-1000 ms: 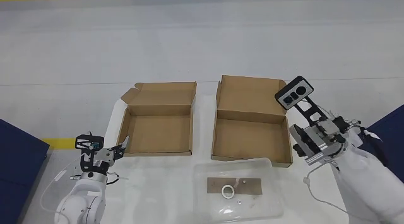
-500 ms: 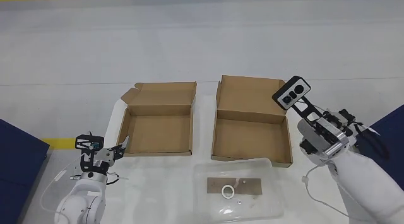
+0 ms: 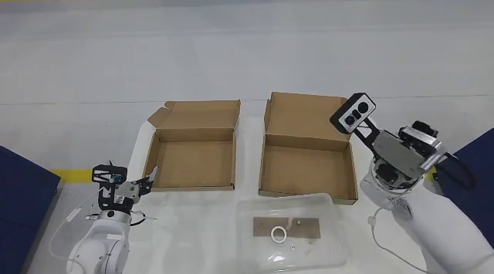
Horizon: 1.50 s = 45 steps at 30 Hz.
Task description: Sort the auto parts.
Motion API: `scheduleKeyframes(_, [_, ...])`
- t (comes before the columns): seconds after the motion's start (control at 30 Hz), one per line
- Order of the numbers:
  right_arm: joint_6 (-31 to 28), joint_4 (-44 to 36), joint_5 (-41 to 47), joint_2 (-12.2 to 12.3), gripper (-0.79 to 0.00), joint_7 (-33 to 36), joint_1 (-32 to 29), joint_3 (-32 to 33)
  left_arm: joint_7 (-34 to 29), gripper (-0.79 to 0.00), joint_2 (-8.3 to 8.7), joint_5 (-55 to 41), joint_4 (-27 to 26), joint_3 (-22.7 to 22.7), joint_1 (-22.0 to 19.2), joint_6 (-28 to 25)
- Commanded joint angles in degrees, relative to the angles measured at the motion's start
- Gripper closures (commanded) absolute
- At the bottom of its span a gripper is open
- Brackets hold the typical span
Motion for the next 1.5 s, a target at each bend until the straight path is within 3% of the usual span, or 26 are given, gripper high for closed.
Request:
scheduleKeyframes(0.0, [-0.19,0.24,-3.94,-0.09,0.0,-0.77,-0.15,0.7,0.0,-0.785,0.0,0.0,0.0,0.0,0.0,0.0])
scheduleKeyframes(0.37, [-0.53,0.61,-13.86,-0.98,0.0,-2.85,-2.34,4.21,0.0,-0.785,0.0,0.0,0.0,0.0,0.0,0.0])
scheduleKeyframes(0.83, [2.48,-1.61,1.32,-3.78,0.0,-2.23,-4.53,5.33,0.0,-0.785,0.0,0.0,0.0,0.0,0.0,0.0])
scheduleKeyframes(1.17, [2.45,-1.06,-10.2,-4.64,0.0,-3.42,-4.8,8.1,0.0,-0.785,0.0,0.0,0.0,0.0,0.0,0.0])
scheduleKeyframes(1.47, [3.46,-0.99,-12.95,-5.56,0.0,-3.66,-5.56,9.48,0.0,-0.785,0.0,0.0,0.0,0.0,0.0,0.0])
